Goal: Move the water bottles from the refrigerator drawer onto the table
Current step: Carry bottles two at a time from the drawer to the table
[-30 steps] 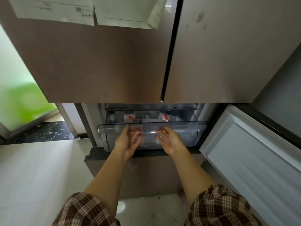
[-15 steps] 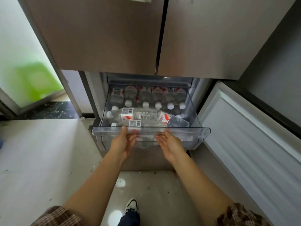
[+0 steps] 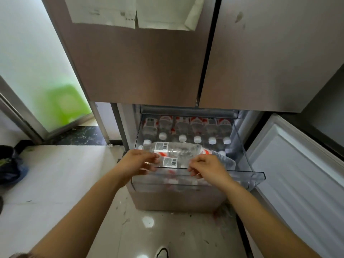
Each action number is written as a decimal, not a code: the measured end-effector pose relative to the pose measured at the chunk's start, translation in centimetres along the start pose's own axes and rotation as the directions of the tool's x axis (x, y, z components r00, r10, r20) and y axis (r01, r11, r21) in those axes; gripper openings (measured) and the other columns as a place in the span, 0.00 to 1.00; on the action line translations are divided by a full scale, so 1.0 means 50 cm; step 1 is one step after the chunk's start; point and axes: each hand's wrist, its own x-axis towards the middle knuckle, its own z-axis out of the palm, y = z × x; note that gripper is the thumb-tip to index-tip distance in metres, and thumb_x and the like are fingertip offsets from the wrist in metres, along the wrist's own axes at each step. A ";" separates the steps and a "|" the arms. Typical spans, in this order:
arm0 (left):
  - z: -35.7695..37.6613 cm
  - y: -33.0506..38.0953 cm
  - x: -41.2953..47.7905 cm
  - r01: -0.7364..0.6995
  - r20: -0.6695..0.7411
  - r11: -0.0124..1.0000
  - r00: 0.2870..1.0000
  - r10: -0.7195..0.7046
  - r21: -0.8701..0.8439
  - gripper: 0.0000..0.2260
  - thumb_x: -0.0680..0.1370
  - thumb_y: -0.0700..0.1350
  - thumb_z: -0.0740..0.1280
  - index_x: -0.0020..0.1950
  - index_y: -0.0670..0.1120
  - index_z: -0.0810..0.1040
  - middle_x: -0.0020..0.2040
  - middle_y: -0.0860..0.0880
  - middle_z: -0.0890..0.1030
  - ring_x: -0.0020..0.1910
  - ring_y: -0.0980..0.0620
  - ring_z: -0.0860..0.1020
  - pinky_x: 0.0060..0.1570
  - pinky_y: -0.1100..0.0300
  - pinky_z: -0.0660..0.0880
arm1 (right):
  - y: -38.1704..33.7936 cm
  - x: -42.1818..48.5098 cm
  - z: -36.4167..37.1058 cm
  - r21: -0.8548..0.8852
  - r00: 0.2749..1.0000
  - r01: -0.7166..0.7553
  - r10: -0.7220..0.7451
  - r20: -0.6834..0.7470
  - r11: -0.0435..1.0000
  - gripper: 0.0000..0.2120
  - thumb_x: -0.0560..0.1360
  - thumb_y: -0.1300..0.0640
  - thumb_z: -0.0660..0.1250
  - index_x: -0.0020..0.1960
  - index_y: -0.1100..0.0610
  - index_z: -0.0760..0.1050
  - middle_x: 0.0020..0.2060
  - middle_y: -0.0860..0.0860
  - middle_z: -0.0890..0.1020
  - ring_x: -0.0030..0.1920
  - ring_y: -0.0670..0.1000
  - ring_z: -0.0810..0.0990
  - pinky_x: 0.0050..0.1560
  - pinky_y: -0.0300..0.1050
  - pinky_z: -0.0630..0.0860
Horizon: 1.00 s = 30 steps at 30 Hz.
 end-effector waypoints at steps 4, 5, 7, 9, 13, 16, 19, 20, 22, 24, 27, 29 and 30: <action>-0.080 -0.013 0.120 -0.148 -0.170 0.851 0.949 0.266 0.504 0.05 0.77 0.47 0.68 0.50 0.56 0.81 0.54 0.51 0.81 0.52 0.51 0.78 0.50 0.60 0.76 | -0.054 0.084 0.059 -0.274 0.978 0.195 -0.164 0.131 0.942 0.06 0.76 0.58 0.68 0.49 0.58 0.83 0.43 0.54 0.85 0.43 0.48 0.82 0.48 0.43 0.79; -0.095 -0.027 0.150 -0.129 -0.143 0.729 0.943 0.299 0.672 0.07 0.76 0.49 0.70 0.51 0.59 0.80 0.59 0.51 0.77 0.59 0.48 0.74 0.57 0.54 0.74 | -0.065 0.105 0.080 -0.341 0.965 0.241 -0.185 0.188 0.909 0.07 0.76 0.58 0.68 0.51 0.58 0.83 0.45 0.53 0.85 0.44 0.49 0.82 0.50 0.44 0.79; -0.109 -0.042 0.182 -0.108 -0.061 0.518 0.952 0.299 0.849 0.12 0.74 0.52 0.71 0.57 0.61 0.78 0.68 0.51 0.69 0.69 0.45 0.62 0.68 0.48 0.64 | -0.090 0.141 0.124 -0.474 0.938 0.317 -0.198 0.285 0.821 0.09 0.75 0.56 0.69 0.53 0.57 0.83 0.48 0.53 0.84 0.47 0.49 0.81 0.50 0.44 0.78; -0.116 -0.047 0.203 -0.112 -0.006 0.414 0.961 0.275 0.903 0.16 0.72 0.56 0.71 0.60 0.61 0.77 0.71 0.50 0.63 0.71 0.44 0.55 0.70 0.47 0.58 | -0.110 0.174 0.165 -0.613 0.918 0.358 -0.146 0.369 0.704 0.13 0.74 0.53 0.70 0.56 0.56 0.82 0.52 0.53 0.83 0.50 0.51 0.81 0.50 0.46 0.78; -0.119 -0.036 0.241 -0.100 0.024 0.287 0.967 0.255 0.953 0.22 0.70 0.60 0.71 0.62 0.60 0.76 0.67 0.48 0.64 0.68 0.44 0.58 0.67 0.50 0.58 | -0.127 0.228 0.222 -0.839 0.899 0.384 0.054 0.436 0.386 0.18 0.70 0.47 0.74 0.54 0.57 0.80 0.53 0.55 0.81 0.53 0.56 0.79 0.50 0.48 0.74; -0.107 -0.026 0.263 -0.091 0.047 0.165 0.966 0.254 0.982 0.19 0.71 0.58 0.70 0.61 0.57 0.78 0.65 0.47 0.65 0.66 0.43 0.59 0.65 0.50 0.60 | -0.125 0.246 0.240 -0.873 0.888 0.389 0.133 0.441 0.295 0.14 0.69 0.46 0.74 0.42 0.55 0.75 0.43 0.54 0.78 0.45 0.55 0.77 0.44 0.47 0.72; -0.100 -0.025 0.281 -0.076 0.045 0.133 0.974 0.223 0.988 0.18 0.71 0.57 0.71 0.60 0.56 0.79 0.65 0.47 0.65 0.66 0.43 0.59 0.65 0.49 0.61 | -0.119 0.256 0.238 -0.871 0.884 0.385 0.149 0.443 0.307 0.17 0.69 0.44 0.74 0.39 0.56 0.73 0.40 0.52 0.77 0.42 0.53 0.75 0.42 0.45 0.72; -0.101 -0.026 0.283 -0.079 0.050 0.129 0.976 0.210 0.989 0.19 0.70 0.57 0.71 0.60 0.56 0.79 0.65 0.47 0.65 0.66 0.43 0.58 0.65 0.49 0.61 | -0.117 0.258 0.235 -0.864 0.883 0.383 0.144 0.446 0.327 0.18 0.68 0.44 0.75 0.42 0.58 0.75 0.41 0.52 0.79 0.43 0.53 0.77 0.42 0.45 0.72; -0.103 -0.026 0.281 -0.096 0.069 0.121 0.976 0.207 0.988 0.20 0.70 0.58 0.71 0.60 0.57 0.79 0.65 0.46 0.64 0.66 0.43 0.59 0.65 0.49 0.61 | -0.114 0.257 0.228 -0.847 0.886 0.378 0.118 0.448 0.374 0.20 0.67 0.43 0.75 0.49 0.57 0.81 0.44 0.52 0.82 0.46 0.53 0.79 0.42 0.45 0.73; -0.106 -0.026 0.274 -0.102 0.070 0.132 0.971 0.227 0.986 0.20 0.70 0.59 0.71 0.60 0.57 0.78 0.66 0.46 0.63 0.67 0.42 0.58 0.65 0.49 0.61 | -0.116 0.246 0.214 -0.825 0.887 0.392 0.069 0.456 0.407 0.18 0.66 0.43 0.75 0.50 0.55 0.83 0.44 0.52 0.82 0.45 0.53 0.79 0.41 0.45 0.74; -0.109 -0.025 0.259 -0.124 0.071 0.176 0.957 0.282 0.977 0.21 0.71 0.58 0.71 0.63 0.57 0.76 0.69 0.46 0.60 0.69 0.43 0.55 0.67 0.48 0.59 | -0.133 0.218 0.173 -0.792 0.899 0.394 -0.018 0.437 0.466 0.15 0.67 0.47 0.74 0.48 0.57 0.82 0.36 0.51 0.80 0.39 0.52 0.78 0.34 0.44 0.72; -0.116 -0.016 0.245 -0.170 0.099 0.207 0.943 0.317 0.963 0.22 0.72 0.58 0.71 0.65 0.57 0.75 0.70 0.47 0.60 0.70 0.44 0.54 0.69 0.48 0.58 | -0.146 0.197 0.139 -0.777 0.908 0.399 -0.094 0.408 0.486 0.14 0.65 0.48 0.74 0.44 0.57 0.80 0.33 0.51 0.78 0.36 0.52 0.77 0.30 0.43 0.69; -0.122 -0.009 0.238 -0.202 0.117 0.232 0.935 0.336 0.951 0.22 0.72 0.59 0.70 0.65 0.57 0.74 0.70 0.48 0.61 0.70 0.45 0.55 0.69 0.48 0.58 | -0.151 0.188 0.122 -0.770 0.911 0.403 -0.131 0.392 0.494 0.14 0.64 0.48 0.74 0.44 0.56 0.80 0.34 0.51 0.79 0.36 0.53 0.77 0.31 0.44 0.70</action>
